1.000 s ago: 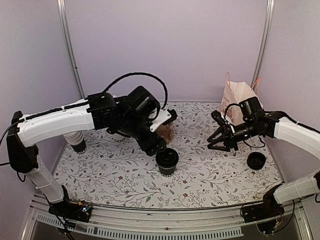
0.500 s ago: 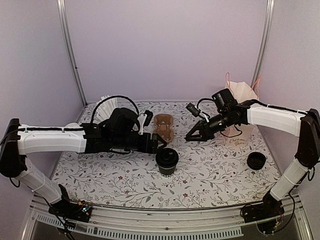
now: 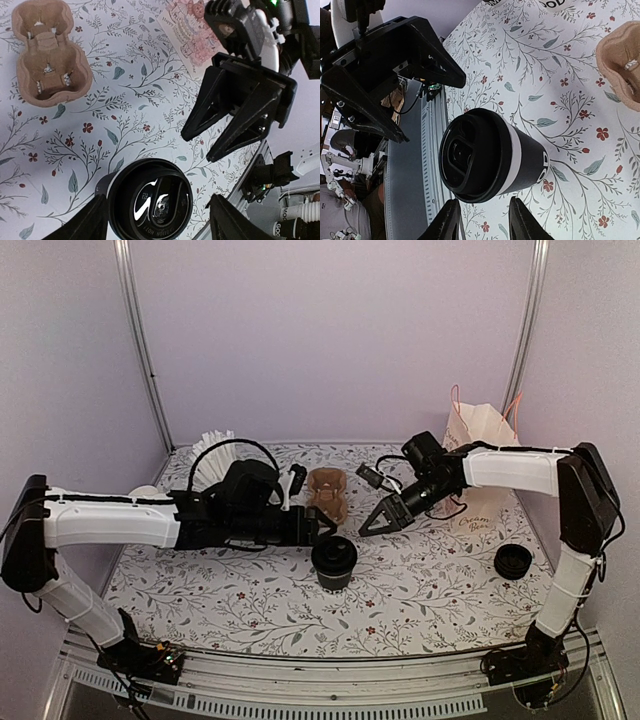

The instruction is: Pack the takeout coffee

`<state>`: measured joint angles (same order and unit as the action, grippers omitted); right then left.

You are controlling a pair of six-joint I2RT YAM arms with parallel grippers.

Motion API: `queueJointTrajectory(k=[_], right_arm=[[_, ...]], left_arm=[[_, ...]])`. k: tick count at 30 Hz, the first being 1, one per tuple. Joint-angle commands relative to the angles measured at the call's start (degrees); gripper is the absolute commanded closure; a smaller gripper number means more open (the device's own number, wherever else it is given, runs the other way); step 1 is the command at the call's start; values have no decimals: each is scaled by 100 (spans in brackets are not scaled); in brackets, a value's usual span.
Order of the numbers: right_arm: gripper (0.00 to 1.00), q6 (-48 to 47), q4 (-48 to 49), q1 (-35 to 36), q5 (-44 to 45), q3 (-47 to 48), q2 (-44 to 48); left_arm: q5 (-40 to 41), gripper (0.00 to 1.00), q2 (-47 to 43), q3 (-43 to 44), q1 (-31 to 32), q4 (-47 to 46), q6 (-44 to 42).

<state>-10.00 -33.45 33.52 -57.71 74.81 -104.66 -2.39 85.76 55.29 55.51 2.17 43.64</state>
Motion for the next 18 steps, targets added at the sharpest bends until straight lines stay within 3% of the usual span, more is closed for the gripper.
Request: queueJointTrajectory(k=[1, 18], right_arm=[[64, 18, -202, 167, -286, 315, -224], [64, 13, -302, 234, -456, 383, -779]], left_arm=[[-160, 30, 169, -140, -66, -46, 94], [-502, 43, 547, -600, -151, -687, 239]])
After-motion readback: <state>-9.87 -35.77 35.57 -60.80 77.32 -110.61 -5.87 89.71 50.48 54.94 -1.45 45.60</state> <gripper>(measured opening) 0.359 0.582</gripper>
